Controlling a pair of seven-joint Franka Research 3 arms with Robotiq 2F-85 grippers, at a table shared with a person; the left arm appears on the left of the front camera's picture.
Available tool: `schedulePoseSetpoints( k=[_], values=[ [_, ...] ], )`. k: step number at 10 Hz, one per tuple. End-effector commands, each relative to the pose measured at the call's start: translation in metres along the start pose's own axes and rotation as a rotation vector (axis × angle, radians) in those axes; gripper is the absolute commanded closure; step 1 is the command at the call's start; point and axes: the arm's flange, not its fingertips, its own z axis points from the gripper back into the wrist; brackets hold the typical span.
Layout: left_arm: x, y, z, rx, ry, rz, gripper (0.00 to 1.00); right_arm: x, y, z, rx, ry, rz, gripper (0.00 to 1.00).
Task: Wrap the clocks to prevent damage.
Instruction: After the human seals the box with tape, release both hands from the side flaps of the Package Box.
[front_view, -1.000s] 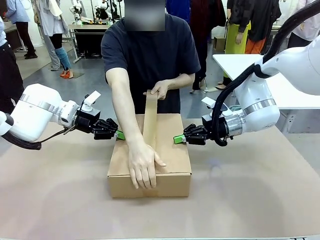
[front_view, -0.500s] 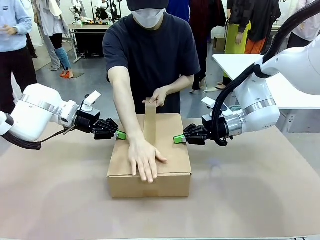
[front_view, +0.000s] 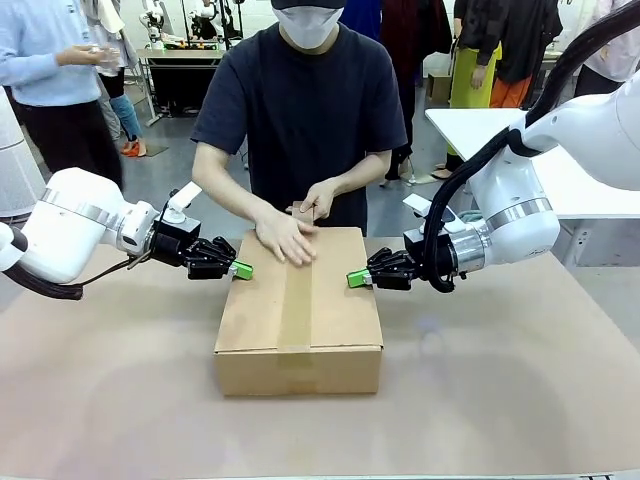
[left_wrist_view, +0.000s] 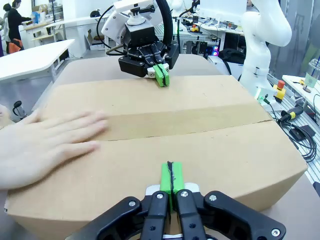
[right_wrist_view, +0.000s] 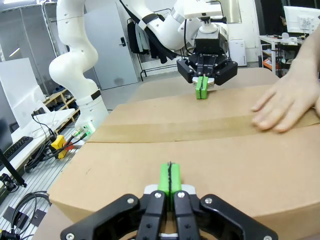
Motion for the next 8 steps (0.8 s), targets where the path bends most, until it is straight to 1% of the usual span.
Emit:
schedulePoseSetpoints(
  k=[1,8],
  values=[
    [-0.0025,0.0003,-0.0014,0.003,0.004,0.006,0.99,-0.0014,-0.0005,0.0,-0.005,0.004,-0.001,0.99],
    [-0.0025,0.0003,-0.0014,0.003,0.004,0.006,0.99,-0.0014,-0.0005,0.0,-0.005,0.004,-0.001,0.99]
  ],
)
